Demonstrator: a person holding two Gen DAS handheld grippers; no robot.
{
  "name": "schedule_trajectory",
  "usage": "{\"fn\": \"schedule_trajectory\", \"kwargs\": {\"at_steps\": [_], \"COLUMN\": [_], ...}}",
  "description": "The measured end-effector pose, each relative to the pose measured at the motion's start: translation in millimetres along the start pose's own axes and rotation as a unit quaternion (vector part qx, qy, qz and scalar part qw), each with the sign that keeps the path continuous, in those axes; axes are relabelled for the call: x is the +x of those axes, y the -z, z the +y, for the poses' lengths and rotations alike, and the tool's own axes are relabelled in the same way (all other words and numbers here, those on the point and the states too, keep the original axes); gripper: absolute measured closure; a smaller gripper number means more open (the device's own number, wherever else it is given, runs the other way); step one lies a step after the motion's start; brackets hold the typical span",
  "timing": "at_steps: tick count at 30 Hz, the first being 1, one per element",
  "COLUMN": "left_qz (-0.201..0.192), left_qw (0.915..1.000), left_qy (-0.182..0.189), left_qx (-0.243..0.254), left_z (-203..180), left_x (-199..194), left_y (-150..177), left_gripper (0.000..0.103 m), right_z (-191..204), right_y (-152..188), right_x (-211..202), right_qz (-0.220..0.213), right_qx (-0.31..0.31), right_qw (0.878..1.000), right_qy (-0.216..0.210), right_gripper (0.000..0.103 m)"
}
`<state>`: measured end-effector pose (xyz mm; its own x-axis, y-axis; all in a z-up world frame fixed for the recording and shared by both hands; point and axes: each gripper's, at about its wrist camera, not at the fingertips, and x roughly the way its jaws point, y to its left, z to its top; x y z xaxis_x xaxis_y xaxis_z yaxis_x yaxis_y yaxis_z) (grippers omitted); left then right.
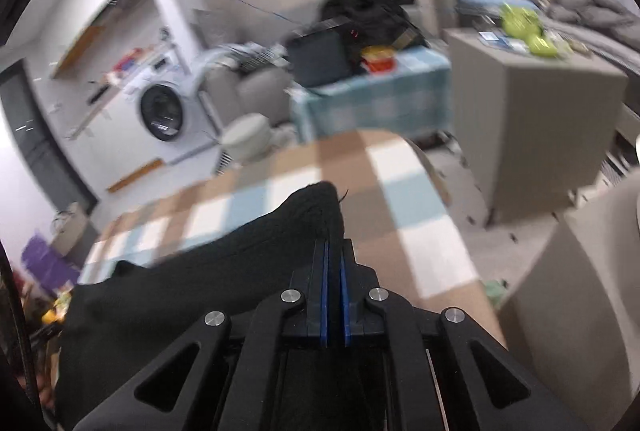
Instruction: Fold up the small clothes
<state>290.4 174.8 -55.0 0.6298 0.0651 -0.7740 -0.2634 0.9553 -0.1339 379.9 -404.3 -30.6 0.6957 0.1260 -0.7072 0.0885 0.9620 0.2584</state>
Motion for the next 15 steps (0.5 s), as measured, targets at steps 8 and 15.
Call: {"fn": "schedule_trajectory", "kwargs": {"at_steps": [8,15], "left_qz": [0.012,0.018], "left_qw": [0.9999,0.9993], "left_qy": [-0.010,0.006], "left_qx": [-0.007,0.033], "left_z": [8.3,-11.7], "left_x": [-9.0,-29.4], "left_y": [14.4,39.8], "left_gripper": [0.048,0.042], "right_z": [-8.2,0.6], "right_y": [16.1,57.9], "right_x": [-14.4,-60.9], "right_qz": [0.048,0.068], "right_qx": [0.008,-0.036], "right_qw": [0.999,0.997], "right_qy": [-0.005,-0.026], "right_gripper": [0.057,0.036]}}
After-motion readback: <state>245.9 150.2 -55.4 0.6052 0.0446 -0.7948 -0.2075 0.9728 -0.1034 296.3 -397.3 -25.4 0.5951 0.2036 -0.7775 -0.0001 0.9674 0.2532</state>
